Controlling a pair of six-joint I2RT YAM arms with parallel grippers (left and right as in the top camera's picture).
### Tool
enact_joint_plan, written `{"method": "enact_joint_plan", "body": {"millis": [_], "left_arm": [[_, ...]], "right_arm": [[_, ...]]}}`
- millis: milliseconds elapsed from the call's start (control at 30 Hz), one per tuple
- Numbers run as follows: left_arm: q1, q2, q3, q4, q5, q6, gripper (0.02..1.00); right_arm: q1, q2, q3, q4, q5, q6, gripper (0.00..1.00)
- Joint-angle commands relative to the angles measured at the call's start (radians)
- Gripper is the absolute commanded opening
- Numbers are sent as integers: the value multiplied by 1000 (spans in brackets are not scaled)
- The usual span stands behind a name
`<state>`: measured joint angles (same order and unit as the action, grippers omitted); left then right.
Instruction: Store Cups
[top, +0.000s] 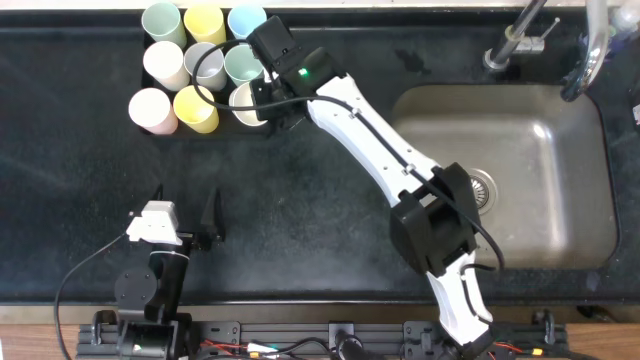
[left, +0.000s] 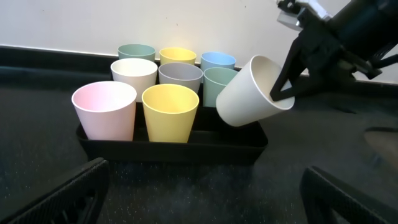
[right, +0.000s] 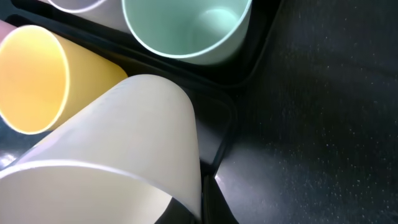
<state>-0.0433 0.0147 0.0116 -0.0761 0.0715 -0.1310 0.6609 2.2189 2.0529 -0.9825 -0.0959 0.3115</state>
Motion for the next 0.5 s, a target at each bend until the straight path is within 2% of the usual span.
{"method": "enact_joint_plan", "body": {"millis": [33,500], "left_arm": [[2,-13,-3,-1,5,-8,1000],[2,-13,-3,-1,5,-8,1000]], "right_arm": [[8,38,27,0,12,9,40],[8,51,27,8,19,11,42]]}}
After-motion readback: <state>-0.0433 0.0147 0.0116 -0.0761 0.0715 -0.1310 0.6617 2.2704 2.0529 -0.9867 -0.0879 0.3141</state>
